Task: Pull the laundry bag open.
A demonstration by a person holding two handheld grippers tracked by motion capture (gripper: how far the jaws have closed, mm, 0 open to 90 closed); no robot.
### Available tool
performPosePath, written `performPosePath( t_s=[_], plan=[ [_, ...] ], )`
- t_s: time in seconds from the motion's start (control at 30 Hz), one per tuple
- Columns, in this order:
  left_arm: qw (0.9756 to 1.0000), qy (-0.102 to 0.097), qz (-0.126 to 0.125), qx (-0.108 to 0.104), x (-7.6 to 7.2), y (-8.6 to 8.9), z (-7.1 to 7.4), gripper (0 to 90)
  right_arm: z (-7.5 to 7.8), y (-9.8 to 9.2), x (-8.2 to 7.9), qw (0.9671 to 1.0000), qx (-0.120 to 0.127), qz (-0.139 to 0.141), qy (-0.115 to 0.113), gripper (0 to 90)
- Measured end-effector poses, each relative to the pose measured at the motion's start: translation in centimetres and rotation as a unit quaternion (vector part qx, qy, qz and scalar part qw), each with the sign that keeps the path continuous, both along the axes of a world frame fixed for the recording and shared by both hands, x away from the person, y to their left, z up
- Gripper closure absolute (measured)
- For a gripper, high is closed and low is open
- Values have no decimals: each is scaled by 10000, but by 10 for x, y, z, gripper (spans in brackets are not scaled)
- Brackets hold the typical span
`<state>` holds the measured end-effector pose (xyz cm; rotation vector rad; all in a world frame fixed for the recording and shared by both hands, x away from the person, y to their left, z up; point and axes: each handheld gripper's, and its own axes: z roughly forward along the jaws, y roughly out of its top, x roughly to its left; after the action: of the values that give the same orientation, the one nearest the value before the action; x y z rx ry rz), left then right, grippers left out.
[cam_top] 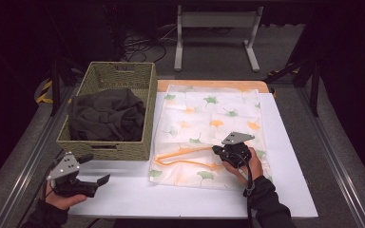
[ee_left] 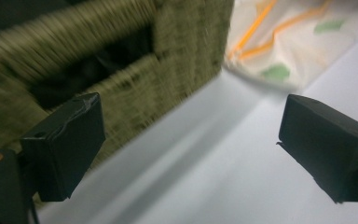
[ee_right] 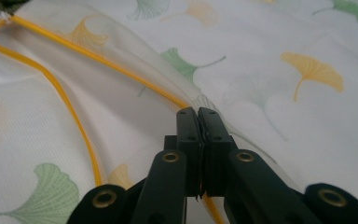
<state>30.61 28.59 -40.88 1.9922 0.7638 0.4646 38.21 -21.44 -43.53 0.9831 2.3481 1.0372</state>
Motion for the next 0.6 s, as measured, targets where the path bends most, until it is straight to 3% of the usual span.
performPosePath(
  t_s=[0.23,0.4,0.43,0.47,0.5,0.53,0.57,0.6],
  plan=[
    [9991,-315,70,265,25,5,56,75,26,-1,-8,9981,355,-188,-478,888],
    [9975,-386,145,569,47,2,71,74,40,-1,-10,9963,523,-208,-643,889],
    [9970,-280,189,699,67,2,78,70,45,0,-11,9958,566,-176,-698,888],
    [9970,-280,189,699,67,2,78,67,45,0,-11,9958,566,-176,-698,888],
    [9967,-248,283,725,85,3,83,53,47,1,-13,9956,575,-138,-726,888],
    [9967,-248,283,725,85,3,83,54,47,1,-14,9956,579,-133,-719,888],
    [9963,-166,289,795,95,3,85,54,47,1,-14,9956,579,-133,-719,888],
    [9946,15,337,978,115,0,85,41,46,1,-15,9960,581,-92,-680,888]
  ],
)
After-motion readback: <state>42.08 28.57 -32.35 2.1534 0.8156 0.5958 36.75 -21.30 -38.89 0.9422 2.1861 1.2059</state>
